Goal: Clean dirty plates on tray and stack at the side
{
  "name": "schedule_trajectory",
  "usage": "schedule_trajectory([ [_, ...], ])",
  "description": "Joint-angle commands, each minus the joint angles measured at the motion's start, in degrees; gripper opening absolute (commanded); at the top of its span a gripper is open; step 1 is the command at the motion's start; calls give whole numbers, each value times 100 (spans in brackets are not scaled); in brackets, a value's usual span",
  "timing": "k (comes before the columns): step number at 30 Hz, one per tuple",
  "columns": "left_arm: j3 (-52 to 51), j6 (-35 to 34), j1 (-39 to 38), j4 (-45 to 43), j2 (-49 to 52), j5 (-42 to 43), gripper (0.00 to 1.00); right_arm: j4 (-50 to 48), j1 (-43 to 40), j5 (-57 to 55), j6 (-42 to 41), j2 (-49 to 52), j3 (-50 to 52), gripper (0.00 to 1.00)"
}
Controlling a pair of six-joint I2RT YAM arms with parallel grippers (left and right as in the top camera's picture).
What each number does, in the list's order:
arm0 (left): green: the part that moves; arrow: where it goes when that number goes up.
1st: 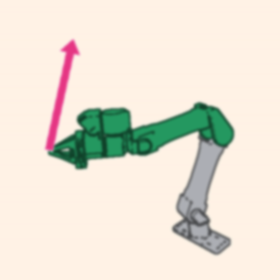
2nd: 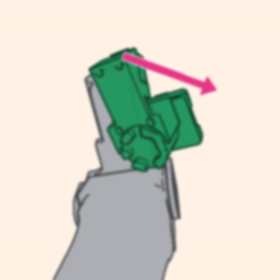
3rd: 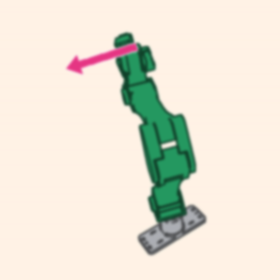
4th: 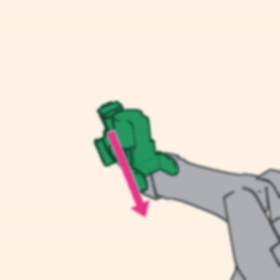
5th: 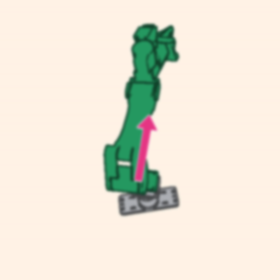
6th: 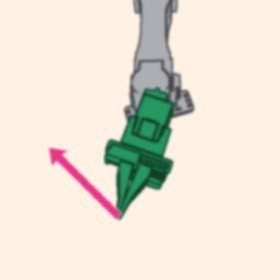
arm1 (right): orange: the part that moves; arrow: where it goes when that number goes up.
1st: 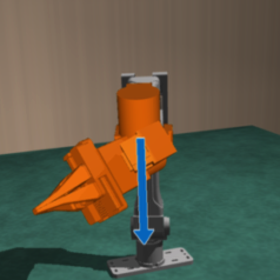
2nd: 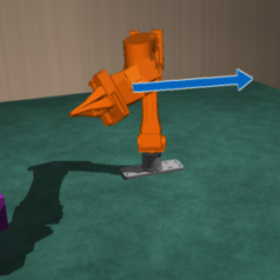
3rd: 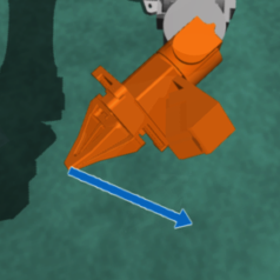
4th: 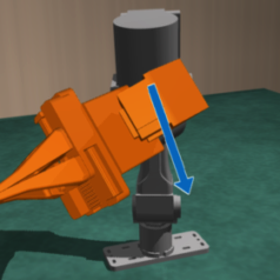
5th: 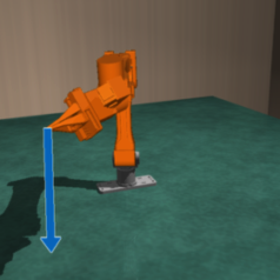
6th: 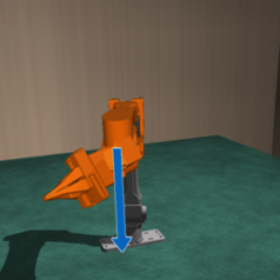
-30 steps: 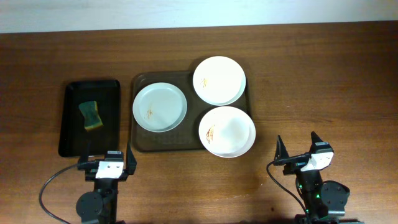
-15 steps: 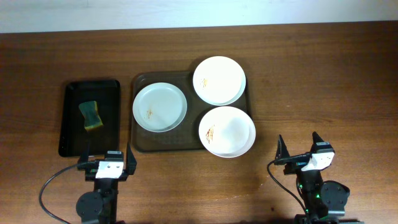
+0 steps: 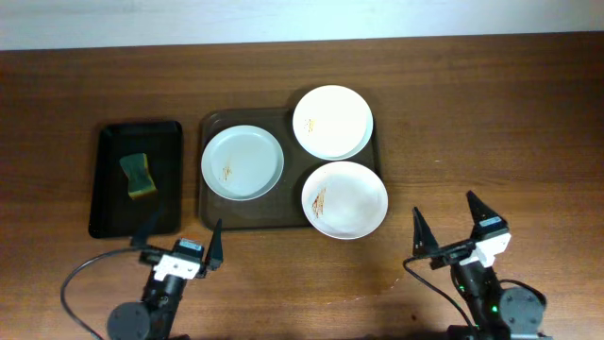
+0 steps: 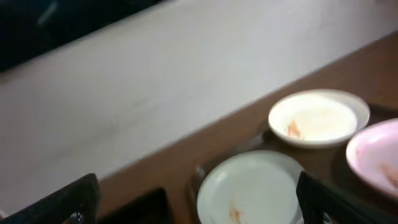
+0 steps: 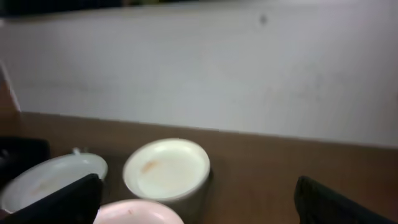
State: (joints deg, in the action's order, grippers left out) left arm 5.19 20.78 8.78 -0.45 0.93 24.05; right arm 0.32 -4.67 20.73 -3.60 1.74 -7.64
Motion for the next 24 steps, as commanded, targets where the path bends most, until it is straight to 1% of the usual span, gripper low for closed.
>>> schedule_trajectory([
  [1, 813, -79, 26, -35, 313, 254, 99, 151, -22, 431, 17, 538, -901, 98],
  [3, 1349, -76, 31, -15, 1008, 249, 99, 385, -22, 728, 20, 1410, -1735, 98],
  [5, 2026, -76, 31, 50, 2122, 254, 99, 973, -22, 887, 22, 2608, -2730, 98],
  [6, 2627, -76, 31, 205, 2997, 258, 99, 1401, -22, 883, 24, 3335, -3344, 98],
  [7, 3117, -76, 31, 413, 3622, 258, 99, 1788, -22, 881, 24, 3965, -3906, 98],
  [9, 4317, -76, 31, 1226, 4986, 278, 99, 2677, -22, 879, 24, 5071, -4988, 98],
  [10, 5040, -76, 28, 1847, 5724, 295, 99, 3366, -22, 859, 24, 5768, -5709, 98],
  [11, 5646, -74, 31, 2393, 6304, 385, 99, 3875, -22, 859, 24, 6273, -6223, 98],
  [13, 6533, -74, 31, 3250, 7156, 688, 99, 4769, -22, 863, 22, 7071, -7064, 98],
  [14, 6981, -76, 28, 3766, 7659, 951, 99, 4979, -22, 861, 20, 7523, -7453, 98],
  [15, 7184, -76, 28, 4083, 7984, 1207, 99, 4881, -22, 868, 17, 7783, -7530, 98],
  [16, 7226, -76, 28, 4446, 8273, 2002, 99, 4570, -22, 1237, 17, 8065, -7530, 98],
  [17, 7226, -76, 28, 4640, 8428, 2218, 99, 4376, 7, 1628, 17, 8275, -7530, 98],
  [18, 7226, -321, 28, 4680, 8524, 2310, 99, 4151, 225, 1707, -87, 8496, -7530, 98],
  [19, 7226, -358, 31, 4780, 8537, 2310, 99, 4009, 509, 1532, -352, 8629, -7530, 98],
  [20, 7222, -356, 28, 4900, 8537, 2304, 99, 3838, 1008, 1021, -704, 8797, -7532, 98],
  [21, 7222, -358, 22, 4909, 8546, 2225, 99, 3685, 1580, 437, -1025, 8959, -7532, 98],
  [22, 7222, -378, 13, 4841, 8548, 1908, 99, 3558, 2127, -70, -1373, 9117, -7567, 98],
  [23, 7224, -1082, 20, 4795, 8548, 984, 99, 3469, 2474, -420, -1591, 9239, -7602, 98],
  [24, 7228, -2092, 20, 4798, 8548, -398, 99, 3390, 2778, -809, -1786, 9370, -7630, 99],
])
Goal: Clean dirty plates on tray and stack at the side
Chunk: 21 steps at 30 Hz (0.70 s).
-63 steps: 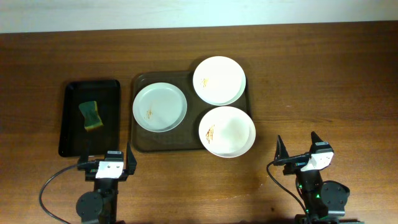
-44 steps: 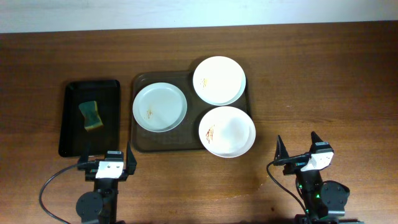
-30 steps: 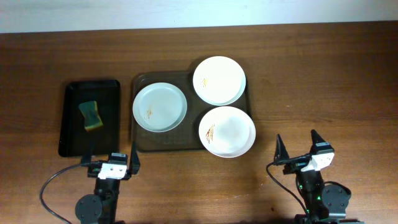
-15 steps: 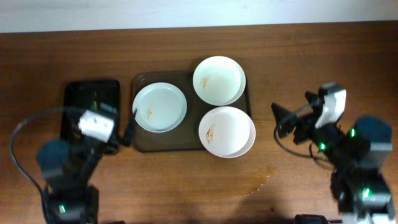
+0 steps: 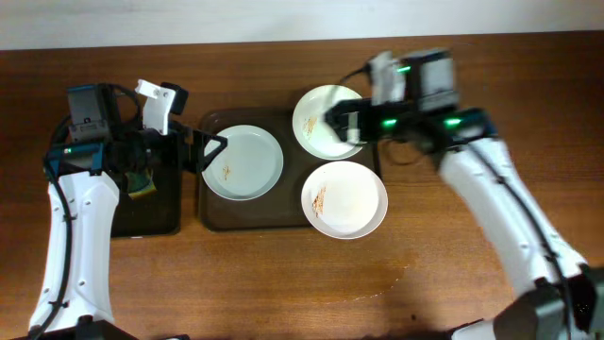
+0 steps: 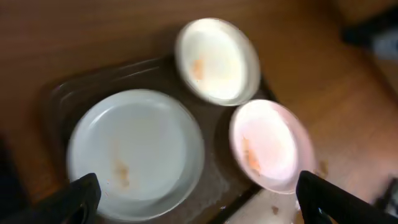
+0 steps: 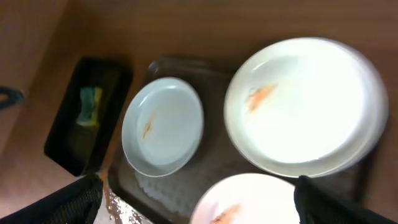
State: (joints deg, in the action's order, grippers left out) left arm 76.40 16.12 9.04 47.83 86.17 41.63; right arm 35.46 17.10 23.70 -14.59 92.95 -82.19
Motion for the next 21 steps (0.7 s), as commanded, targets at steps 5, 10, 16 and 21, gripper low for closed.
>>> schedule_trajectory([
  [5, 105, -3215, -7, -85, 63, -5200, 99, -1198, 1790, -2293, -1412, 1692, -188, 70],
  [10, 68, -3217, -7, -83, 297, -5329, 99, -2144, 1845, -2271, -1716, 2653, -188, 51],
  [16, 52, -3215, -11, -57, 555, -5305, 99, -2485, 1939, -2288, -1790, 3220, -188, 35],
  [21, 52, -3211, 50, -22, 763, -5302, 99, -2245, 2044, -1794, -2159, 3418, -199, 4],
])
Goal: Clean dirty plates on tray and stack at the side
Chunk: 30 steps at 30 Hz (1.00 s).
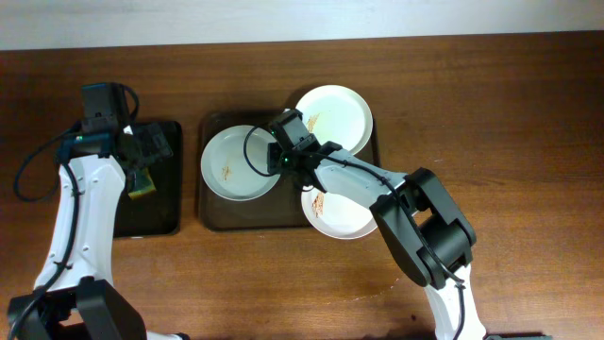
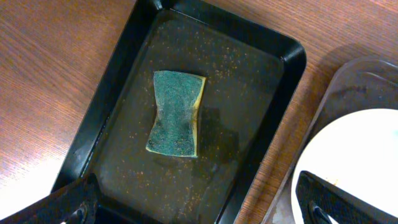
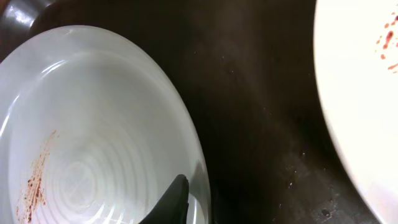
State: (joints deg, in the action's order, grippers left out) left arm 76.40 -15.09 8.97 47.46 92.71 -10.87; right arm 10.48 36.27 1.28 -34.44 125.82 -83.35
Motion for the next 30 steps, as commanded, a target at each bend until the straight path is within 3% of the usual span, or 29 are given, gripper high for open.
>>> schedule_trajectory([
  [1, 52, -52, 83, 13, 109, -24, 99, 549, 114, 621, -374, 129, -140, 4],
  [5, 52, 238, 321, -33, 319, 758, 99, 2124, 48, 925, 63, 129, -730, 4],
  [7, 52, 282, 330, -210, 713, 748, 98, 2347, 50, 925, 120, 129, -774, 4],
  [10, 52, 282, 330, -776, 1307, 636, 82, 2382, 46, 925, 166, 129, -774, 4],
  [13, 52, 273, 337, -1075, 1613, 140, 80, 2378, 46, 870, 188, 129, -774, 4],
  [16, 46, 317, 549, -1040, 1644, -11, 64, 2363, 46, 863, 251, 129, -774, 4],
  [17, 46, 321, 658, -1040, 1716, 17, 54, 2358, 46, 863, 251, 129, -774, 4],
  [20, 46, 581, 684, -1038, 2076, 286, 52, 2321, 46, 863, 254, 129, -774, 4],
  [23, 46, 575, 686, -1040, 2402, 334, 29, 2319, 46, 863, 254, 129, -774, 4],
  [25, 46, 575, 684, -1054, 2446, 334, 1, 2317, 46, 863, 254, 129, -774, 4],
  [28, 240, 579, 684, -844, 2361, 592, 1, 2317, 28, 868, 251, 120, -774, 4],
  [30, 708, 909, 645, -393, 1980, 1259, 1, 2319, -76, 885, 254, 59, -774, 4],
])
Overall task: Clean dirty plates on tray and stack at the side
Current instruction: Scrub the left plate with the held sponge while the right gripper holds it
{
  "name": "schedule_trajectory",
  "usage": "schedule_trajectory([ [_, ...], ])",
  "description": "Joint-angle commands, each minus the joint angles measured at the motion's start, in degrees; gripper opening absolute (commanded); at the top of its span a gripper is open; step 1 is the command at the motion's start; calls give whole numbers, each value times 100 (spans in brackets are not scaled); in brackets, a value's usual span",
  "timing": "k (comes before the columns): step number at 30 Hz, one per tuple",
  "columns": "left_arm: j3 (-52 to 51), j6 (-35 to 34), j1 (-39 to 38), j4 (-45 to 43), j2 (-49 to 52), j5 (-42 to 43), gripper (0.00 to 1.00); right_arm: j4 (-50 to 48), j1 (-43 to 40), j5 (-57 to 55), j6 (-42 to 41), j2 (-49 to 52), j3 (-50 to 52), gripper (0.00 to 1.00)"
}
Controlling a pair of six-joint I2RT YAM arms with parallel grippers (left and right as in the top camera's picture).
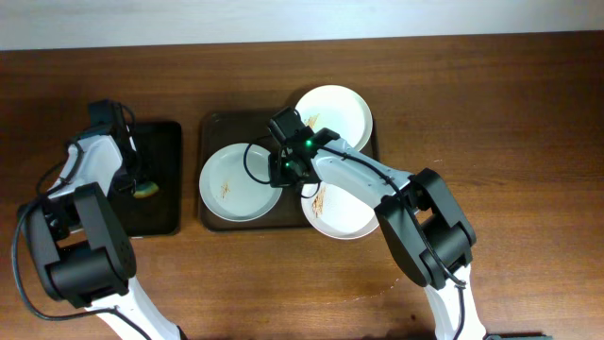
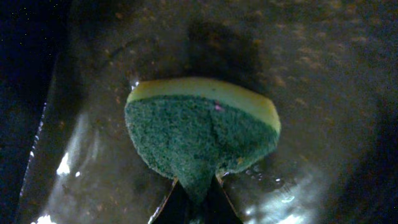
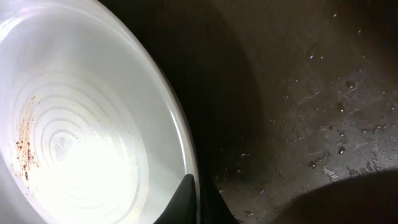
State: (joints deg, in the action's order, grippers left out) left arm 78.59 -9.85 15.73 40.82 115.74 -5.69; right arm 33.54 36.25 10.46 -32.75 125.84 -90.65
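The green and yellow sponge [image 2: 199,134] lies in the wet black tray [image 1: 162,210]. My left gripper [image 2: 196,190] is shut on its near edge, which is pinched into a point. On the brown tray [image 1: 215,125] the pale plate [image 1: 231,184], with a red-brown smear, has its right rim [image 3: 186,155] between the fingers of my right gripper [image 3: 198,198], which is shut on it. A white plate [image 1: 335,118] with orange smears sits at the tray's back right. A pinkish plate [image 1: 351,210] sits at the front right, partly under my right arm.
The black tray stands just left of the brown tray, with a narrow strip of table between them. Bare brown tabletop [image 1: 491,142] spreads to the right of the brown tray and along the front. The brown tray's floor [image 3: 298,93] is wet and speckled.
My left gripper has gone from hovering open above the black tray to down in it, shut on the sponge. My right gripper has shut on the pale plate's rim, and the plate sits nearer the front.
Both arms first rested folded at the table's front edge with their grippers open. Then the left one was over the black tray and the right one over the plates. Later the right one was at the pale plate's rim. Now sponge and plate are gripped.
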Motion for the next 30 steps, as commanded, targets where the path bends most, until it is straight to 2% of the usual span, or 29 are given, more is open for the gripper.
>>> schedule_trajectory([
  [1, 710, 483, -107, 509, -555, 962, 1, 15, -153, -35, 105, -2, -44, 4],
  [5, 868, 787, -599, 1115, -927, 1982, 1, 15, -396, -7, 256, -79, -44, 4],
  [6, 857, 1152, -953, 1150, -920, 2378, 1, 11, -459, 46, 411, -79, -44, 4],
  [8, 846, 1469, -1521, 1156, -807, 2411, 1, -24, -562, 52, 540, -79, -44, 4],
  [10, 846, 1469, -1851, 1191, -455, 2409, 1, -140, -664, 52, 627, -79, -44, 4],
  [12, 846, 1480, -2057, 1222, -96, 2382, 1, -166, -680, 52, 625, -76, -44, 4],
  [15, 844, 1576, -2260, 1279, 426, 1670, 1, -197, -675, 50, 623, -76, -44, 4],
  [18, 844, 1550, -2509, 1228, 809, 1696, 1, -245, -675, 52, 621, -76, -44, 4],
  [23, 846, 1766, -2782, 820, 848, 2885, 1, -243, -669, 52, 623, -76, -42, 4],
  [25, 846, 1019, -2712, 442, 920, 1904, 1, -240, -664, 52, 623, -76, -42, 4],
  [26, 846, 516, -2691, 337, 944, 994, 1, -240, -664, 52, 623, -76, -42, 4],
  [27, 846, -7, -2697, 278, 973, -413, 1, -243, -664, 52, 621, -76, -42, 4],
  [29, 846, -127, -2697, 267, 973, -1456, 1, -243, -664, 52, 623, -76, -42, 4],
  [30, 844, -127, -2697, 219, 973, -1508, 1, -243, -667, 50, 623, -74, -42, 4],
])
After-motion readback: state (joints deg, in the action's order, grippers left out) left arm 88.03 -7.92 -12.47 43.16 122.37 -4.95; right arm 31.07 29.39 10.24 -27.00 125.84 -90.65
